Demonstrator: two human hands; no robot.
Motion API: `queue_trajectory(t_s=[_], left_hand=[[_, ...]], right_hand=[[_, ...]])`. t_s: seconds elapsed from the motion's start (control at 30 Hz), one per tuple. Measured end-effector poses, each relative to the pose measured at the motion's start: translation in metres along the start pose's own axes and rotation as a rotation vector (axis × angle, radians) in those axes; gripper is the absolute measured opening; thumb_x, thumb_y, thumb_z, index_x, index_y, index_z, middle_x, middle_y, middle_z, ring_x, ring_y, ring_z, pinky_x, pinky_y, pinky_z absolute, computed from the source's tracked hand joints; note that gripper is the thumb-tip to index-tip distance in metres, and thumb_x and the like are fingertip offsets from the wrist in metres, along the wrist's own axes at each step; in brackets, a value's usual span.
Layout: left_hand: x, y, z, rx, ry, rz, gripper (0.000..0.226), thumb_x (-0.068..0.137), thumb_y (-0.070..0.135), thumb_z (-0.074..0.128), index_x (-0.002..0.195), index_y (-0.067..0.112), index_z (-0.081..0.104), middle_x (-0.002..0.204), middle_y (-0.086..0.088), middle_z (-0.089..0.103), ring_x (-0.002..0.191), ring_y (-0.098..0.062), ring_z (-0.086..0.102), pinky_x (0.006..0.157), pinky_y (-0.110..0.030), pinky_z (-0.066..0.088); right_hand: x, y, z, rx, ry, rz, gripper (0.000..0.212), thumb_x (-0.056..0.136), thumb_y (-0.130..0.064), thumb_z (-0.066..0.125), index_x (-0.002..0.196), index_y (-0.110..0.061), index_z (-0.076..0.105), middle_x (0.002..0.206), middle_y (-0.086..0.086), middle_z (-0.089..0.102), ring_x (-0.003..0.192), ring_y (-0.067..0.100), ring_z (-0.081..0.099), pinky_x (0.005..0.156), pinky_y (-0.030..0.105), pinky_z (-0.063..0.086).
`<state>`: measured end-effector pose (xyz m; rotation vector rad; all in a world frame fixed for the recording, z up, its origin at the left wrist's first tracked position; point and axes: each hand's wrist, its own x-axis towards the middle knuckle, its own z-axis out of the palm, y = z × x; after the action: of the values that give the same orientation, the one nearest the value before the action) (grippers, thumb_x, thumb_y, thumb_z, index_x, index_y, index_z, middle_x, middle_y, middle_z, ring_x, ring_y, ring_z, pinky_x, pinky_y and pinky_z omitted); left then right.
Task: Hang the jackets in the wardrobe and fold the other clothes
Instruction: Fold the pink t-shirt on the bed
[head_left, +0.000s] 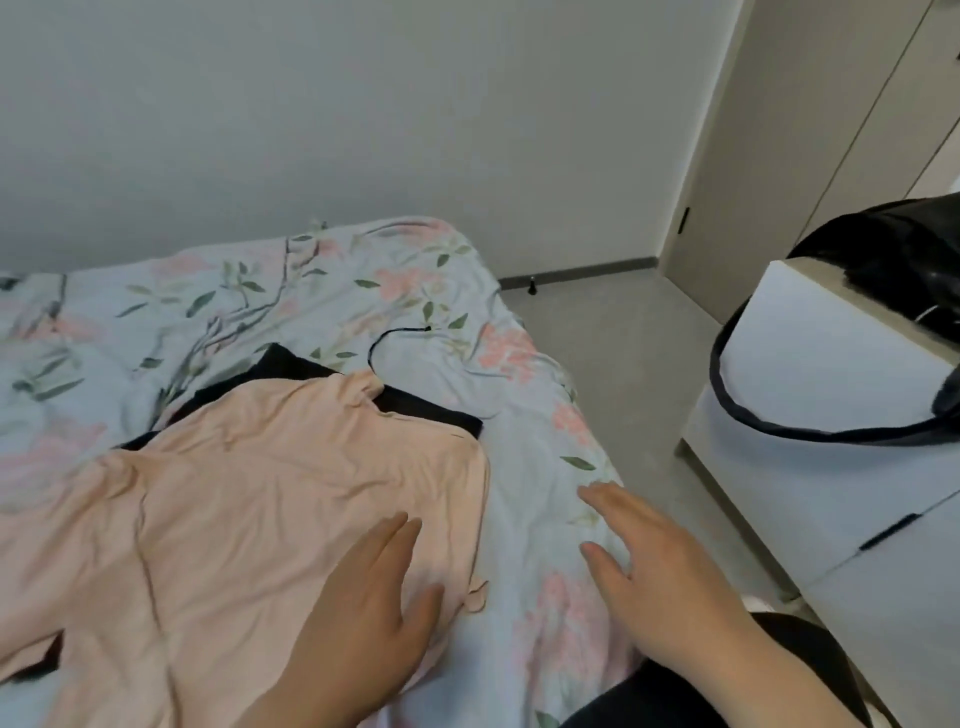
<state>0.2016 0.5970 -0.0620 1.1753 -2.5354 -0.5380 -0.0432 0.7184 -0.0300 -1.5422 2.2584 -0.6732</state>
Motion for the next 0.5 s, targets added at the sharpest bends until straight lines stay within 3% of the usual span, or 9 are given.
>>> queue_trajectory(t_s=[0.07,0.13,0.27,0.33,0.4,0.5], left_hand=[[-0.012,-0.026,-0.006,0.041,-0.029,-0.081,0.080,0.081,0.060,0.034,0.143,0.011,0.049,0.151,-0.004,0.043,0.140,-0.019,0.041,0.112,-0.023,0.024],[-0.025,-0.054,-0.003,0.084,-0.010,-0.107,0.077,0.076,0.056,0.038,0.125,0.003,0.065,0.132,-0.014,0.061,0.120,-0.030,0.062,0.098,-0.037,0.047],[-0.049,-0.090,0.010,0.051,-0.148,-0.167,0.095,0.066,0.071,0.033,0.138,0.014,0.056,0.146,-0.003,0.049,0.136,-0.020,0.047,0.110,-0.025,0.032],[-0.056,-0.102,0.016,0.115,-0.287,-0.106,0.085,0.061,0.073,0.043,0.118,0.016,0.070,0.124,0.000,0.067,0.111,-0.017,0.067,0.091,-0.019,0.048],[-0.061,-0.104,0.021,0.131,-0.333,-0.077,0.074,0.054,0.076,0.052,0.100,0.022,0.073,0.104,0.001,0.073,0.089,-0.017,0.073,0.075,-0.022,0.054],[-0.071,-0.116,0.032,0.179,-0.344,-0.022,0.063,0.046,0.063,0.076,0.095,0.023,0.074,0.108,-0.002,0.072,0.094,-0.020,0.073,0.070,-0.028,0.058]], right_hand=[[0.010,-0.014,0.032,0.012,-0.084,-0.028,0.052,0.100,-0.043,0.046,0.148,-0.047,0.028,0.140,-0.038,0.021,0.121,-0.023,0.010,0.086,-0.012,0.001],[0.017,-0.025,0.061,0.026,-0.169,-0.055,0.051,0.100,-0.042,0.046,0.148,-0.046,0.029,0.138,-0.038,0.022,0.121,-0.023,0.013,0.090,-0.008,0.004],[0.028,-0.036,0.109,0.050,-0.278,-0.092,0.047,0.099,-0.036,0.049,0.145,-0.037,0.040,0.131,-0.034,0.037,0.114,-0.013,0.039,0.090,-0.005,0.022],[0.033,-0.037,0.129,0.035,-0.335,-0.087,0.048,0.097,-0.035,0.052,0.144,-0.033,0.043,0.138,-0.022,0.045,0.113,-0.005,0.047,0.098,0.008,0.033],[0.036,-0.035,0.149,-0.016,-0.415,-0.112,0.054,0.093,-0.039,0.057,0.145,-0.034,0.043,0.144,-0.017,0.043,0.128,0.004,0.044,0.106,0.018,0.034],[0.034,-0.034,0.177,-0.160,-0.530,-0.197,0.062,0.084,-0.045,0.064,0.143,-0.037,0.046,0.156,-0.004,0.031,0.144,0.017,0.022,0.116,0.030,0.025]])
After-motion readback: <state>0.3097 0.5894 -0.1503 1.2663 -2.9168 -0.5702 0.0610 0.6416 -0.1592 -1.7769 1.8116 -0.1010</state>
